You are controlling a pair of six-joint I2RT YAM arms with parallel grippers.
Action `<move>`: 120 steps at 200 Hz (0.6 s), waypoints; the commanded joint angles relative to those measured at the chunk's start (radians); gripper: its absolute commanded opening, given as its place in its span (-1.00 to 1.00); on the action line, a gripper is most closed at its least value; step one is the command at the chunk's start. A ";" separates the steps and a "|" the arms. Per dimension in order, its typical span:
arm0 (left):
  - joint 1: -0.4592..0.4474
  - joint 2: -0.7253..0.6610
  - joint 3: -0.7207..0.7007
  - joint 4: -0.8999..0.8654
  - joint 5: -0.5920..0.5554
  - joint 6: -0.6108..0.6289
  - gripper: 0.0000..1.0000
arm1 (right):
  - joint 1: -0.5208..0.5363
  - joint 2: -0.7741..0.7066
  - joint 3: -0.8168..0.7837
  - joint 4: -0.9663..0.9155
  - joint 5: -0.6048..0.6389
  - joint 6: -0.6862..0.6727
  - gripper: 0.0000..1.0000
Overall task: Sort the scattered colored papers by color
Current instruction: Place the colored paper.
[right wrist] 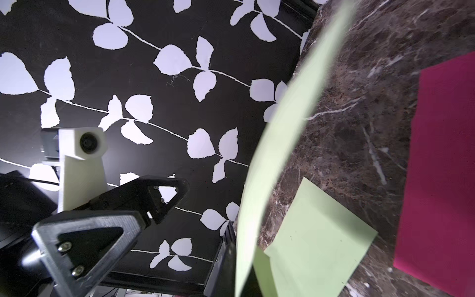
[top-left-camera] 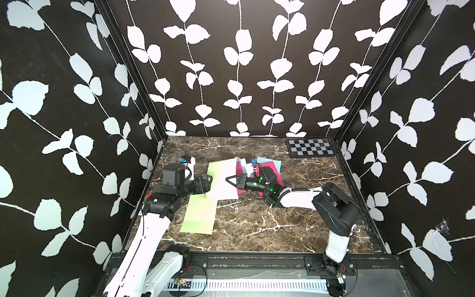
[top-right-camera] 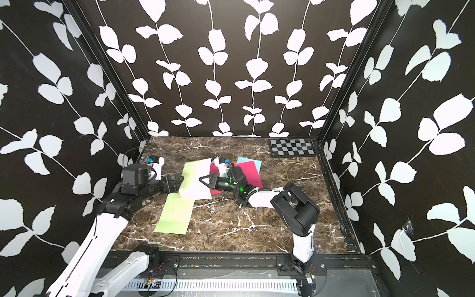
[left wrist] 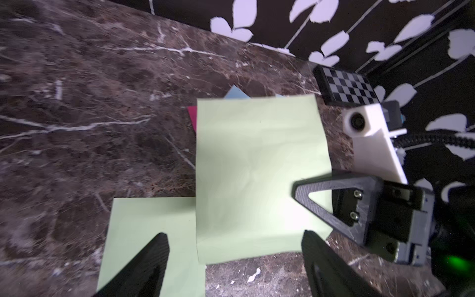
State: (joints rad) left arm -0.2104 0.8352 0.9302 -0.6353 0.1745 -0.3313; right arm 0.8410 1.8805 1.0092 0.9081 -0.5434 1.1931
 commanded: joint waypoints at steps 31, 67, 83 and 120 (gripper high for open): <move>0.006 -0.067 0.027 -0.092 -0.179 0.023 0.78 | 0.114 0.146 0.143 0.087 0.144 0.141 -1.00; 0.006 -0.112 0.011 -0.099 -0.217 0.045 0.85 | 0.176 0.227 0.189 0.143 0.243 0.214 -1.00; 0.006 -0.117 0.002 -0.102 -0.217 0.050 0.88 | 0.192 0.250 0.192 0.168 0.292 0.251 -1.00; 0.006 -0.111 -0.023 -0.075 -0.204 0.053 0.92 | 0.220 0.287 0.178 0.212 0.349 0.343 -1.00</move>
State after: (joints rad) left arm -0.2104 0.7231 0.9321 -0.7136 -0.0235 -0.2939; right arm 1.0466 2.1479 1.1591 0.9943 -0.2817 1.3579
